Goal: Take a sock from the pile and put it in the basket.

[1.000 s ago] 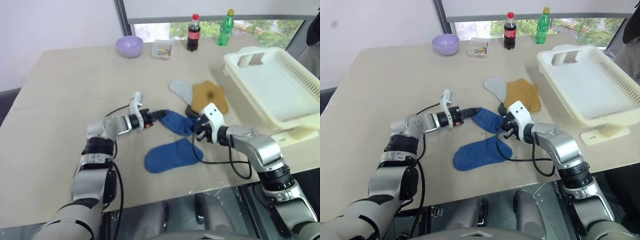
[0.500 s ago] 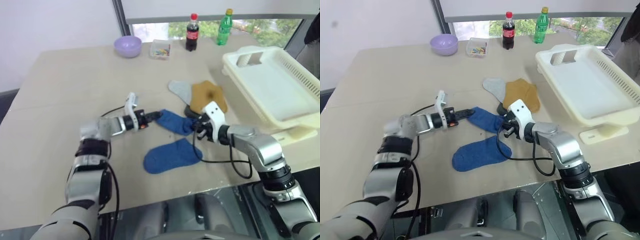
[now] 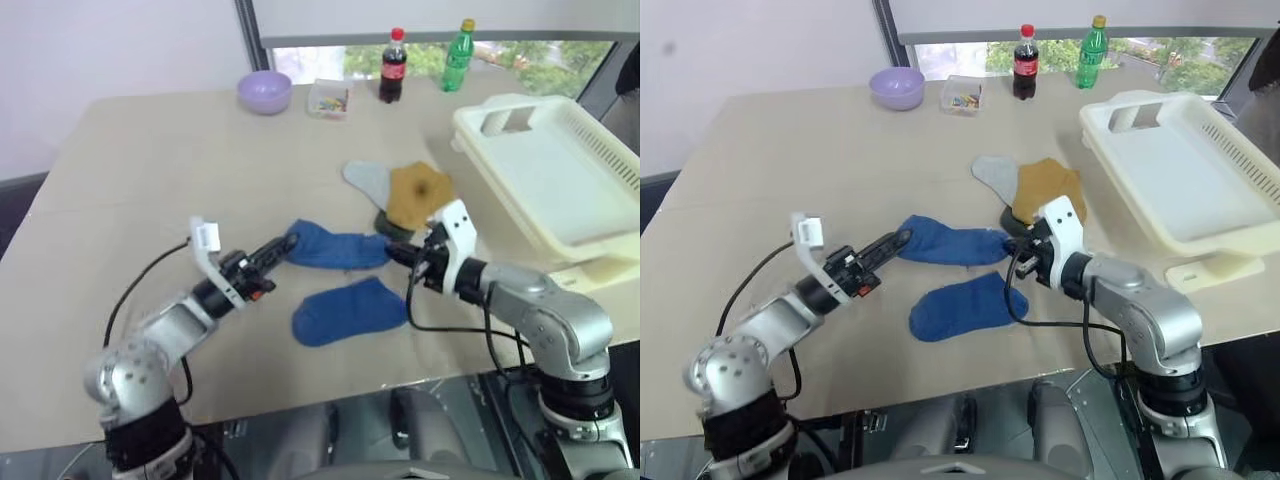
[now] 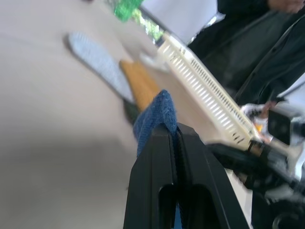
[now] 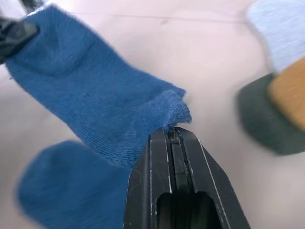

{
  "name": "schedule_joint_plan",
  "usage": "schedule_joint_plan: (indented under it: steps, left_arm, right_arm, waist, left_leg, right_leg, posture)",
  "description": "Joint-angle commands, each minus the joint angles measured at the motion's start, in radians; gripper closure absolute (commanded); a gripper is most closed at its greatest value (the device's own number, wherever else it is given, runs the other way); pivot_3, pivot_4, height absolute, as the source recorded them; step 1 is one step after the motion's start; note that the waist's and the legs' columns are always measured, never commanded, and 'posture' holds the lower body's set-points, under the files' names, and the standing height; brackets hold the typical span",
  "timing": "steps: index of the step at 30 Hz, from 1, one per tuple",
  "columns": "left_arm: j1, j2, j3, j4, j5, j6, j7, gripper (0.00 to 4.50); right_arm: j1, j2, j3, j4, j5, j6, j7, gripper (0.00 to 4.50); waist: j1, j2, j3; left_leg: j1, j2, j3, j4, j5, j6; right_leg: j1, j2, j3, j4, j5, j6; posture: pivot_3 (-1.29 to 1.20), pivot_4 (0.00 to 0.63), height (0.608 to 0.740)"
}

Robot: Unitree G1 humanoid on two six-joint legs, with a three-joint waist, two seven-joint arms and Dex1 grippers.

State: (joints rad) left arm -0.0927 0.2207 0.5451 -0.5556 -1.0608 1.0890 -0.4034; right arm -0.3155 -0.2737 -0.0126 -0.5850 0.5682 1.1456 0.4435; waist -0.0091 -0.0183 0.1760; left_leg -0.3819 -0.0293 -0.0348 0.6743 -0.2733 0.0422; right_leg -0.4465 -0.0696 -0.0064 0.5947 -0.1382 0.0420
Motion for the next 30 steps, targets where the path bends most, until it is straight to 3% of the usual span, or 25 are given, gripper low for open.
schedule_joint_plan:
  steps: [1, 5, 11, 23, 30]
  left_arm:
    - [0.121, -0.040, -0.006, -0.156, -0.061, -0.098, 0.068, 4.39]
    - [0.279, -0.070, -0.077, -0.239, -0.050, -0.169, 0.107, 4.39]
    - [0.451, -0.127, -0.196, -0.229, 0.069, -0.352, 0.064, 4.39]
    - [0.580, -0.131, -0.357, -0.178, 0.149, -0.484, 0.053, 4.39]
    - [0.570, -0.131, -0.382, -0.148, 0.159, -0.554, 0.053, 4.39]
  right_arm:
    - [0.066, 0.022, -0.073, -0.130, 0.127, 0.037, -0.006, 4.50]
    - [0.187, -0.045, -0.091, -0.174, 0.167, 0.028, 0.014, 4.50]
    - [0.223, -0.094, -0.117, -0.177, 0.220, 0.032, -0.015, 4.50]
    - [0.219, -0.125, -0.124, -0.164, 0.266, 0.026, -0.082, 4.50]
    - [0.219, -0.130, -0.114, -0.157, 0.277, 0.015, -0.102, 4.50]
  waist:
    - [-0.002, 0.000, 0.000]
    - [0.002, -0.001, 0.000]
    - [-0.004, -0.001, 0.000]
    - [-0.002, -0.001, 0.000]
    - [-0.003, -0.001, 0.000]
  left_leg:
    - [0.000, 0.000, 0.000, 0.000, 0.000, 0.000]
    - [0.001, 0.000, 0.001, 0.000, 0.000, 0.000]
    - [0.001, 0.001, 0.002, 0.001, 0.000, 0.000]
    - [-0.002, 0.005, 0.001, 0.001, -0.001, 0.001]
    - [-0.002, 0.005, 0.001, 0.001, -0.001, 0.001]
  right_leg:
    - [0.000, 0.000, 0.000, 0.000, -0.001, 0.001]
    - [0.001, 0.001, 0.000, 0.000, -0.001, 0.002]
    - [0.001, 0.002, 0.001, 0.000, -0.002, 0.002]
    - [-0.001, 0.005, -0.001, -0.003, -0.002, 0.002]
    - [-0.001, 0.005, -0.001, -0.003, -0.002, 0.002]
  posture:
    - [0.00, 0.150, 0.732]
    - [0.00, 0.150, 0.732]
    - [0.00, 0.150, 0.732]
    - [0.00, 0.150, 0.732]
    - [0.00, 0.150, 0.732]
